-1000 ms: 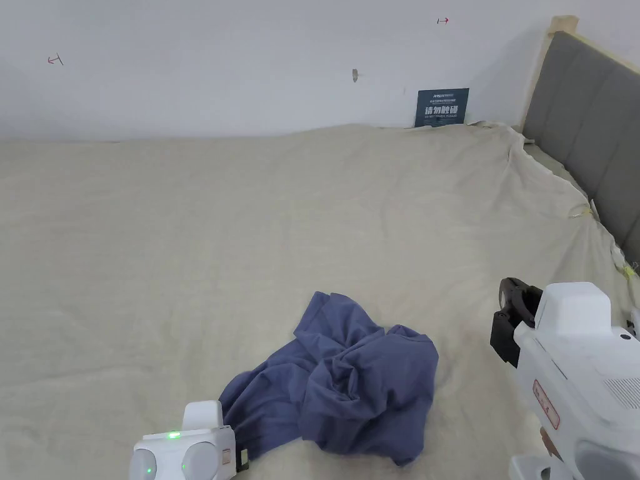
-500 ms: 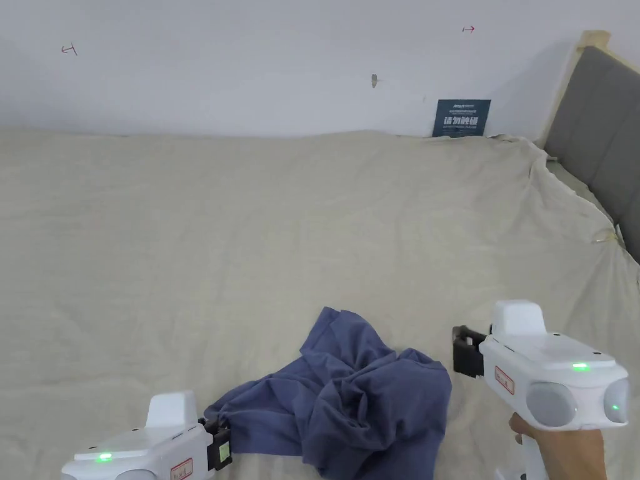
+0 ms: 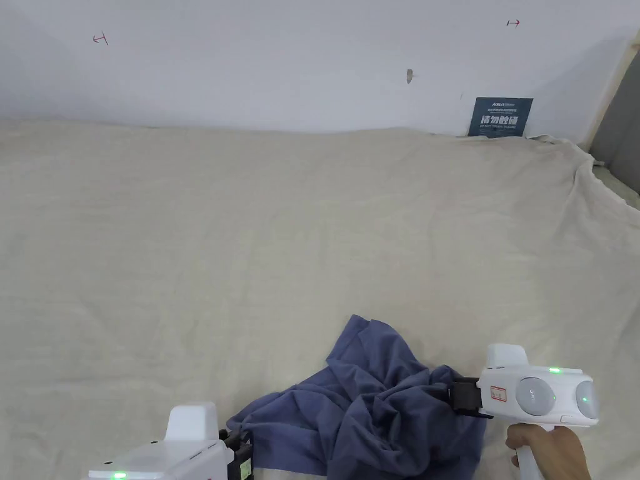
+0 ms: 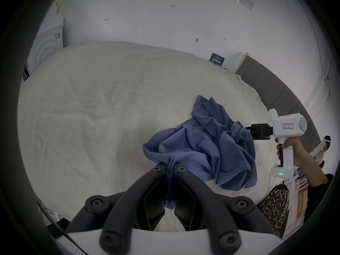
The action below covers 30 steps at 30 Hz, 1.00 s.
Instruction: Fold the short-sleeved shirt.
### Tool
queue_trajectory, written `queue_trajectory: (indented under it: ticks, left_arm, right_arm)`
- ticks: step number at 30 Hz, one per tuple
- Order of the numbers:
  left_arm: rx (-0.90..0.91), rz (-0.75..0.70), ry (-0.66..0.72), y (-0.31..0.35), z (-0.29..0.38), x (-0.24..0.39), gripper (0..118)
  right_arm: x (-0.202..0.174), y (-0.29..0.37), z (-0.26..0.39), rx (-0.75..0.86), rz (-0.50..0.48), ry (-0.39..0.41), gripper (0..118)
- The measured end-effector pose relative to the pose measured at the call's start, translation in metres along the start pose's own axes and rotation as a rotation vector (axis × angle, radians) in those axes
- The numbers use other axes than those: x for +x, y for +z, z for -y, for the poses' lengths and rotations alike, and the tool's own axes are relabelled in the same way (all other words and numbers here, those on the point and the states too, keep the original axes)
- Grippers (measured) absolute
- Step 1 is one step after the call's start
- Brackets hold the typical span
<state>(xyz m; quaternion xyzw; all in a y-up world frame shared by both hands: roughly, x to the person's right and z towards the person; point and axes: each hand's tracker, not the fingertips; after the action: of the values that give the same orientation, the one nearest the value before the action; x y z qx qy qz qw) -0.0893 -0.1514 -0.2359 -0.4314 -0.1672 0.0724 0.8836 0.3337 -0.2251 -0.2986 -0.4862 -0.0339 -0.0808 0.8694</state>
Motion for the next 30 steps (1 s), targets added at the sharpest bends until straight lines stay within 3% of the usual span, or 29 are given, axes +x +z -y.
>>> queue_trajectory:
  ticks: [4,6,19,30]
  left_arm:
    - [-0.003,0.000,0.011,0.000,0.001,-0.003,5]
    - [-0.003,0.004,0.020,0.001,0.001,-0.003,5]
    - [0.102,0.084,0.077,0.026,-0.036,-0.006,5]
    - [0.327,0.019,0.028,0.073,-0.184,-0.024,5]
  right_arm:
    - [-0.004,0.002,0.008,0.014,-0.042,-0.039,36]
    - [-0.006,0.009,0.008,0.032,-0.036,-0.020,7]
    - [0.001,0.153,-0.015,0.379,-0.039,0.049,6]
    - [0.006,0.264,-0.099,0.613,0.008,0.064,6]
